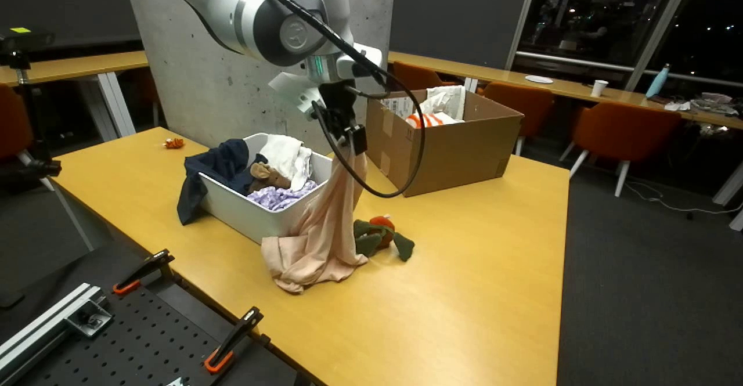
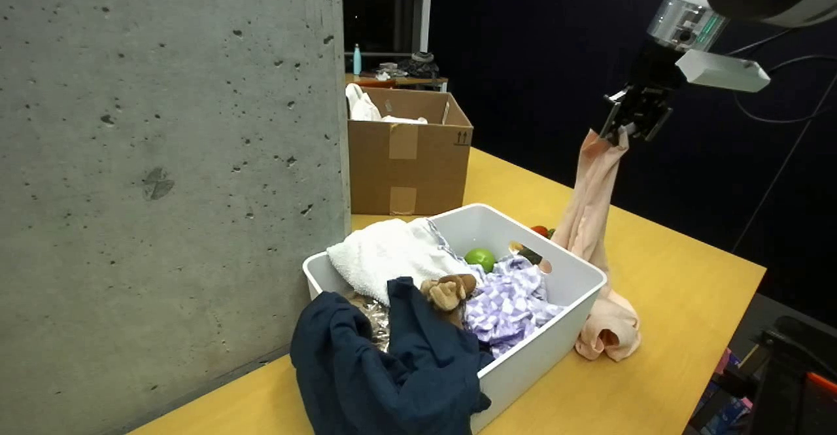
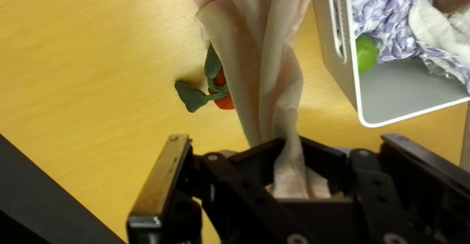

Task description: Remove the pink clothe and peach plush toy from the box and put them on the table and the cover the peach with the pink cloth

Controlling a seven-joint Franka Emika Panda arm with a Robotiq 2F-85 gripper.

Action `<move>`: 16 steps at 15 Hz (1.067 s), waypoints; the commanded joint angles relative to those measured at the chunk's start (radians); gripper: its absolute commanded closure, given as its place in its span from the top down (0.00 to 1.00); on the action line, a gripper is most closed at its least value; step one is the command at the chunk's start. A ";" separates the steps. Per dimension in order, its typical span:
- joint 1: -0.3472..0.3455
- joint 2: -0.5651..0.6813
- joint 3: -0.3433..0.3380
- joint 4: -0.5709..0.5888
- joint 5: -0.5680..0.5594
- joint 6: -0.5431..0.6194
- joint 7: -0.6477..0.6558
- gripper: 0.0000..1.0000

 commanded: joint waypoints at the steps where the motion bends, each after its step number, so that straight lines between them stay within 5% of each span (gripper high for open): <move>1: -0.002 0.168 -0.021 0.192 -0.040 -0.044 0.049 0.00; 8: 0.011 0.471 -0.089 0.582 -0.088 -0.124 0.176 0.00; 16: -0.070 0.797 -0.108 0.920 -0.061 -0.187 0.193 0.00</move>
